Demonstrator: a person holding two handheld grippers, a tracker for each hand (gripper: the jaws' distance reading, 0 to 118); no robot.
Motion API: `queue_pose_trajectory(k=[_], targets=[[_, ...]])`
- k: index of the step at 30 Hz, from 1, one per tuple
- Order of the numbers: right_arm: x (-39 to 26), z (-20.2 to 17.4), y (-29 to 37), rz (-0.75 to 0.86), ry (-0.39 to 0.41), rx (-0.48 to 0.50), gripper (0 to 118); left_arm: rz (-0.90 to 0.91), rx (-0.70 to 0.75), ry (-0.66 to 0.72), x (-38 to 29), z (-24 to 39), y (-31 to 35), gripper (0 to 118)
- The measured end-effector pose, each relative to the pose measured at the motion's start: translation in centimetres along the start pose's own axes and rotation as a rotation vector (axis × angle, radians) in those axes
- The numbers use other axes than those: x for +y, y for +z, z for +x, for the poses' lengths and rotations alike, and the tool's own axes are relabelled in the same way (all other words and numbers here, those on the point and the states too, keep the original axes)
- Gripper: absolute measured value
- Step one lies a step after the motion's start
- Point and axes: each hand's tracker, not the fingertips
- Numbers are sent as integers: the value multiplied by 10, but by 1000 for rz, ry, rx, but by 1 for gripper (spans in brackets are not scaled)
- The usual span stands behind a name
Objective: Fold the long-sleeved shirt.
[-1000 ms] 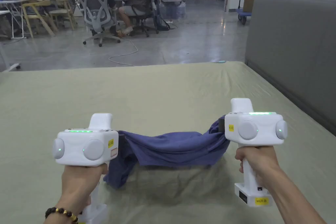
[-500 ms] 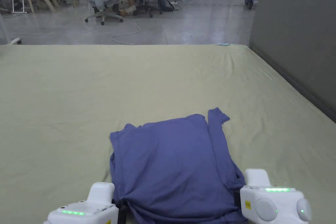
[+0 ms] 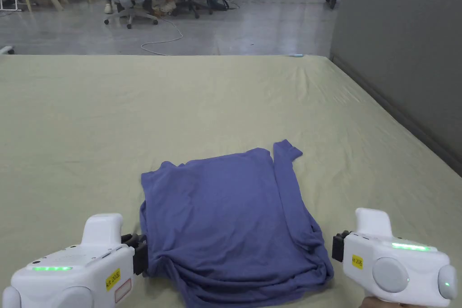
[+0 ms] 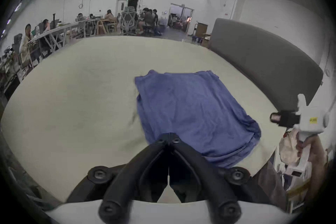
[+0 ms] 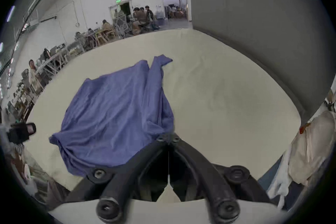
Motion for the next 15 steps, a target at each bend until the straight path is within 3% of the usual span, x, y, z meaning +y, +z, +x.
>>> queue_pose_trajectory(k=[1, 2, 4, 5, 10, 15], targets=[[-5, 0, -5, -35, -8, 30, 0, 8, -37, 6, 4, 2, 2, 0], [-11, -1, -11, -59, -40, 40, 9, 12, -52, 13, 7, 4, 6, 0], [-20, 0, -15, -91, -59, 22, 65, 24, -43, -5, 14, 9, 7, 0], [-26, -3, -21, -116, -48, 24, 87, 32, -36, -22, 17, 11, 6, 0], [-39, -15, -43, -172, -33, 18, 83, 18, -42, -41, 30, 14, -10, 0], [-35, -32, -69, -175, 13, 1, 70, -9, -61, -80, 50, 27, -40, 0]])
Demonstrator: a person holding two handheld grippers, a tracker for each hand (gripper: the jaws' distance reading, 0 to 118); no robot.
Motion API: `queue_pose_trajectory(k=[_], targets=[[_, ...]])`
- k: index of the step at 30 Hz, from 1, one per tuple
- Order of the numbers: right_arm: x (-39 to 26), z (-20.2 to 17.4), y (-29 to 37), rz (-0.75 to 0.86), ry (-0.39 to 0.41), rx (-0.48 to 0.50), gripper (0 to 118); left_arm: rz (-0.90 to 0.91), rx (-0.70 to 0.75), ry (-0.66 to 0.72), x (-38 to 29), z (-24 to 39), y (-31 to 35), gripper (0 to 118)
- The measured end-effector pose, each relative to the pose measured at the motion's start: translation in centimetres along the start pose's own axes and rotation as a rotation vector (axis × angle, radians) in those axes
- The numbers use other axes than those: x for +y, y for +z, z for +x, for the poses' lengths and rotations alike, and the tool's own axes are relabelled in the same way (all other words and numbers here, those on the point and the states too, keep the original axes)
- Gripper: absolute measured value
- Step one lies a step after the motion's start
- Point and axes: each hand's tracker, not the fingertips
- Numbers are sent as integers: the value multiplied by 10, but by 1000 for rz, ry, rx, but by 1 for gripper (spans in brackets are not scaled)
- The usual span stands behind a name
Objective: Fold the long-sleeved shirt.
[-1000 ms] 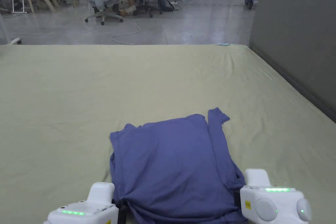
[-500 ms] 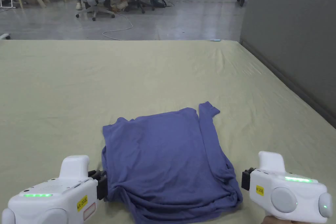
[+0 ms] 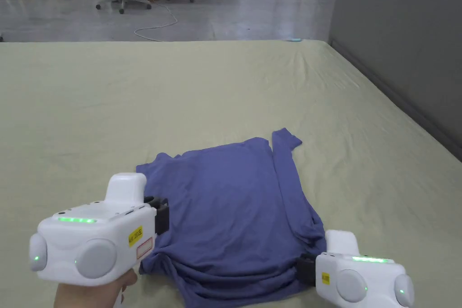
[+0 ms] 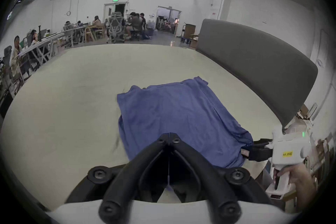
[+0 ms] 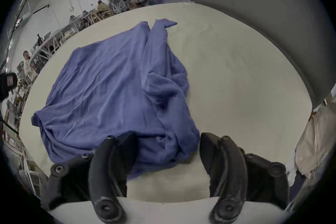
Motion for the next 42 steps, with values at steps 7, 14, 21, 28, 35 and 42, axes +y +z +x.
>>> queue_pose_trajectory(k=[7, 14, 21, 28, 35, 42], targets=[[1, -21, 2, 16, 126, 16, 9, -76, -31, -122, 58, 30, -98, 0], [-2, -24, 5, 20, 89, -26, 10, -167, -12, -259, 114, 64, -265, 118], [-1, -19, 3, 11, 88, -14, 9, -300, 67, -403, 127, 96, -396, 113], [-5, -21, 1, 38, 107, -48, 9, -335, 35, -368, 128, 126, -388, 0], [6, -6, 6, 26, 62, 13, 9, -238, 22, -389, 143, 126, -308, 0], [86, 26, 83, 258, 17, 83, 9, 44, 56, -261, 210, 59, -153, 0]])
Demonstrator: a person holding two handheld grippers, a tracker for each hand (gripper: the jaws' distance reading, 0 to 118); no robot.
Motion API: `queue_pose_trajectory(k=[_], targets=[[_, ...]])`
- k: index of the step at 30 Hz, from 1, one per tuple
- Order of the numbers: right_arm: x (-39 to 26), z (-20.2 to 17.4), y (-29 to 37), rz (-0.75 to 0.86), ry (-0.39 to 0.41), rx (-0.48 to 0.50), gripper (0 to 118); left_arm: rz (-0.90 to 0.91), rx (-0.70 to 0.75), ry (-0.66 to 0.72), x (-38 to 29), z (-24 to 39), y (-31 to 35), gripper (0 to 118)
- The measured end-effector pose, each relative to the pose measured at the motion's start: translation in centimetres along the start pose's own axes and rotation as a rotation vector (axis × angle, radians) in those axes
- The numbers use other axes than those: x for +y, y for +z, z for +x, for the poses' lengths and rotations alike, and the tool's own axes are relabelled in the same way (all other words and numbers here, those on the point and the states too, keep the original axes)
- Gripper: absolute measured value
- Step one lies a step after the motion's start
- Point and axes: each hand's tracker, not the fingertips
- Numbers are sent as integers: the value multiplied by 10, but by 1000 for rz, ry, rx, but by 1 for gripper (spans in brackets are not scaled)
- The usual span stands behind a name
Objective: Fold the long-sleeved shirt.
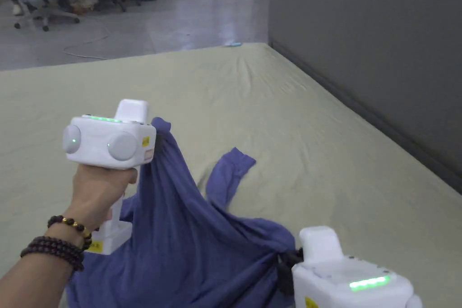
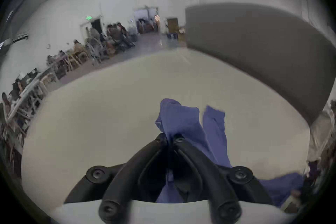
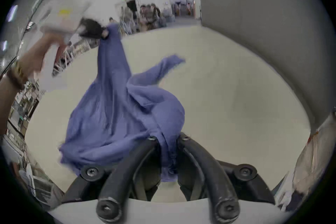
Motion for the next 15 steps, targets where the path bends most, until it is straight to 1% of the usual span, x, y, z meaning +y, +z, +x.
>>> queue_pose_trajectory(k=[1, 4, 6, 8, 10, 11, 13, 15], targets=[[23, 2, 4, 42, 16, -6, 10, 37, 17, 30, 10, -20, 8, 0], [98, 2, 8, 178, 68, -20, 10, 147, 57, 108, 44, -65, 77, 0], [156, -2, 18, 241, 103, -28, 10, 196, 107, 150, 64, -96, 107, 1], [209, -12, 26, 306, 109, 20, 10, 254, 141, 188, 81, -116, 140, 0], [262, -23, 32, 329, 88, 91, 10, 311, 176, 201, 92, -128, 162, 0], [288, -31, 33, 339, 107, 88, 10, 332, 197, 202, 99, -133, 173, 0], [329, -46, 36, 376, 161, 45, 9, 364, 204, 206, 108, -137, 186, 0], [367, -56, 36, 395, 170, 17, 10, 377, 210, 226, 122, -144, 193, 0]])
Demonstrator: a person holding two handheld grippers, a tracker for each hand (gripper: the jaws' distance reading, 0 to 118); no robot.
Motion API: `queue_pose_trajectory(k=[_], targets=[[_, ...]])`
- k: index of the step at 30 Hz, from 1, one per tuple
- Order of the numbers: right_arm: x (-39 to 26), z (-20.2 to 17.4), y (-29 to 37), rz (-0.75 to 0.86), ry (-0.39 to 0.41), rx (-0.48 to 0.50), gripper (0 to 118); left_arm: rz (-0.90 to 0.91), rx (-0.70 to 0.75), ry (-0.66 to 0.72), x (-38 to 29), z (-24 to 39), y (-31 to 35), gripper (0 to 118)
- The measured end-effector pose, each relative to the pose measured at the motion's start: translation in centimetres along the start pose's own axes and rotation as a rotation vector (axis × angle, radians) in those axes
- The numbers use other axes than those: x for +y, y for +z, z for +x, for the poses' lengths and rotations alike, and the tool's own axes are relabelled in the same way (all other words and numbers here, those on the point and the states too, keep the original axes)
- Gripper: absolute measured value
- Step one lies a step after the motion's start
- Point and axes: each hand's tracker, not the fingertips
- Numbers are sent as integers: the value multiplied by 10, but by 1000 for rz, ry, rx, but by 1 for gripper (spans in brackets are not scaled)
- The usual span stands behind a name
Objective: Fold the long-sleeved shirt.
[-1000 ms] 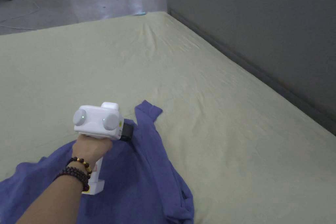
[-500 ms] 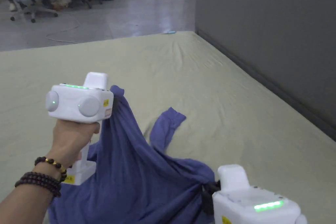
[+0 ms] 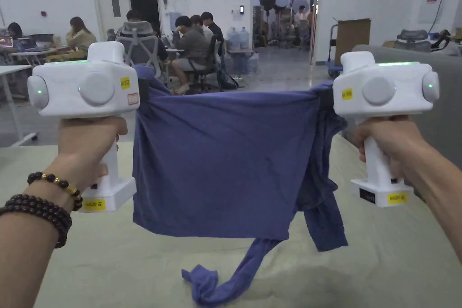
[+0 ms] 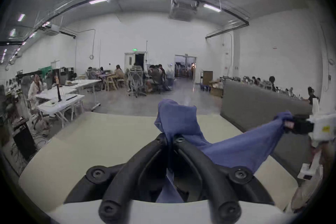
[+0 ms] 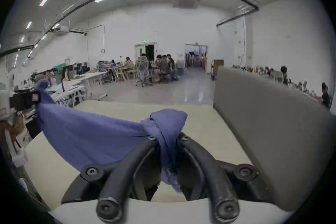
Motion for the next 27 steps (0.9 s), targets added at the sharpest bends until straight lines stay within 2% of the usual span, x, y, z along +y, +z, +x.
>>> queue_pose_trajectory(k=[4, 8, 12, 17, 19, 24, 27], targets=[[38, -7, -5, 8, 5, -33, 10, 27, 10, 13, 14, 0, 1, 0], [30, -9, -10, 11, -11, -35, 10, 34, 3, 20, 0, -1, 1, 0], [-27, -14, -24, -49, -27, 3, 10, -17, 43, -29, -46, -8, -11, 0], [-132, -26, -59, -187, -20, 10, 10, -166, 34, 63, -128, -23, -30, 0], [-171, -30, -67, -243, -45, 21, 10, -217, 63, 48, -161, -23, -31, 1], [-222, -35, -48, -274, -68, 27, 10, -253, 36, 70, -203, -31, -11, 1], [-242, -37, -7, -242, -65, 28, 10, -221, 25, 198, -224, -35, 29, 1]])
